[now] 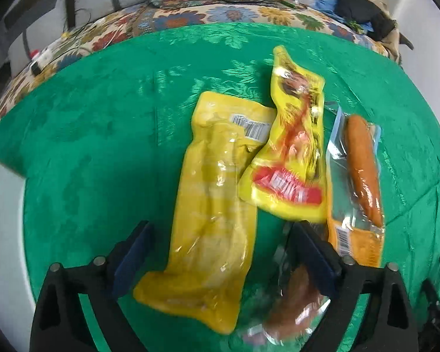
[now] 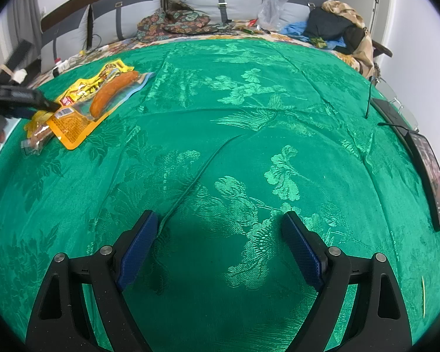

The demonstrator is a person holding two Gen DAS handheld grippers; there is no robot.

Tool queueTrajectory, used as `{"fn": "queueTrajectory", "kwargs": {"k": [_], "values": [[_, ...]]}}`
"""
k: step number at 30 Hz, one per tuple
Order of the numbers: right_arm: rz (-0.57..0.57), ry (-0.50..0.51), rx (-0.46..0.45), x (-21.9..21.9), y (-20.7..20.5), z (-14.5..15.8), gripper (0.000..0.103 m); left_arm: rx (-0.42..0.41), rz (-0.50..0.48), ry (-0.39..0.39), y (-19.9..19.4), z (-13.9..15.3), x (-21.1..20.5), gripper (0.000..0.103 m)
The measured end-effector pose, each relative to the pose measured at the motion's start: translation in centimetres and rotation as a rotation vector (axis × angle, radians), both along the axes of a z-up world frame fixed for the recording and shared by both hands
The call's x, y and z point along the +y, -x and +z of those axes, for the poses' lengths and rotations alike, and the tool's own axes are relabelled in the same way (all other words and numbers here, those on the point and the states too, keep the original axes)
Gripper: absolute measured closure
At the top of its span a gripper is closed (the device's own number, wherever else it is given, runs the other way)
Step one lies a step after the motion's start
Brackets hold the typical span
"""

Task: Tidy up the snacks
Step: 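Grasp the long yellow packet with the left tool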

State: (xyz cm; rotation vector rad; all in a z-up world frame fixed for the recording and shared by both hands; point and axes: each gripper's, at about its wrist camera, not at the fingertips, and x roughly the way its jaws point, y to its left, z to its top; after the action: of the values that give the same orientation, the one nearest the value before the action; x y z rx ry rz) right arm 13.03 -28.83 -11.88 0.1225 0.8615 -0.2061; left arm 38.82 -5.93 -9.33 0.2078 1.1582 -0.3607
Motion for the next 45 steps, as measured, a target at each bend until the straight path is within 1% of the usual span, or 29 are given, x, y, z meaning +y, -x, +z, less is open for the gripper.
{"fn": "queueTrajectory", "kwargs": {"k": [1, 2, 4, 7, 9, 12, 18, 21, 22, 23, 24, 25, 26, 28, 30, 31, 32, 38, 45], "values": [[0.000, 0.000, 0.000, 0.0, 0.0, 0.0, 0.014, -0.018, 0.007, 0.000, 0.0, 0.1, 0.1, 0.021], [0.000, 0.000, 0.000, 0.0, 0.0, 0.0, 0.014, -0.035, 0.017, -0.002, 0.1, 0.3, 0.3, 0.038], [0.000, 0.000, 0.000, 0.0, 0.0, 0.0, 0.014, -0.054, 0.030, 0.024, 0.5, 0.8, 1.1, 0.057], [0.000, 0.000, 0.000, 0.0, 0.0, 0.0, 0.014, -0.049, 0.044, 0.046, 2.2, 0.8, 2.4, 0.059], [0.000, 0.000, 0.000, 0.0, 0.0, 0.0, 0.014, -0.058, 0.063, 0.056, 4.4, 0.8, 3.6, 0.059], [0.000, -0.001, 0.000, 0.0, 0.0, 0.0, 0.014, -0.062, 0.116, 0.074, 9.6, 0.7, 6.0, 0.059], [0.000, -0.001, 0.000, 0.1, 0.0, 0.0, 0.014, -0.066, 0.173, 0.091, 19.8, 0.6, 9.4, 0.059], [0.000, -0.001, 0.000, 0.1, 0.0, 0.0, 0.014, -0.098, 0.200, 0.108, 22.4, 0.5, 10.3, 0.057], [0.000, 0.000, 0.000, 0.0, 0.0, 0.0, 0.014, -0.109, 0.206, 0.119, 22.7, 0.4, 10.4, 0.052], [0.000, -0.001, 0.000, 0.1, 0.0, 0.0, 0.014, -0.118, 0.212, 0.131, 22.8, 0.3, 10.6, 0.040], [0.000, -0.001, 0.000, 0.1, 0.0, 0.0, 0.014, -0.120, 0.219, 0.133, 22.5, 0.3, 10.6, 0.032], [0.000, -0.001, 0.000, 0.0, 0.0, 0.0, 0.014, -0.121, 0.234, 0.124, 22.1, 0.1, 10.7, 0.019], [0.000, -0.001, 0.000, 0.0, 0.0, 0.0, 0.014, -0.123, 0.247, 0.116, 21.6, -0.1, 10.8, 0.015], [0.000, -0.002, 0.000, 0.0, 0.0, 0.0, 0.014, -0.153, 0.253, 0.086, 20.8, -0.3, 10.7, 0.014], [0.000, -0.002, 0.000, 0.0, 0.0, 0.0, 0.014, -0.175, 0.239, 0.034, 20.0, -0.7, 10.5, 0.008], [0.000, -0.002, 0.000, 0.1, 0.0, 0.0, 0.014, -0.190, 0.228, 0.024, 19.9, -0.9, 10.5, 0.002], [0.000, -0.002, 0.000, 0.0, 0.0, 0.0, 0.014, -0.190, 0.228, 0.036, 19.7, -1.0, 10.7, 0.000], [0.000, -0.002, 0.000, 0.1, 0.0, 0.0, 0.014, -0.226, 0.222, 0.050, 19.7, -1.2, 11.1, 0.000], [0.000, -0.003, 0.000, 0.0, 0.0, 0.0, 0.014, -0.227, 0.231, 0.049, 19.4, -1.2, 11.0, 0.000]]}}
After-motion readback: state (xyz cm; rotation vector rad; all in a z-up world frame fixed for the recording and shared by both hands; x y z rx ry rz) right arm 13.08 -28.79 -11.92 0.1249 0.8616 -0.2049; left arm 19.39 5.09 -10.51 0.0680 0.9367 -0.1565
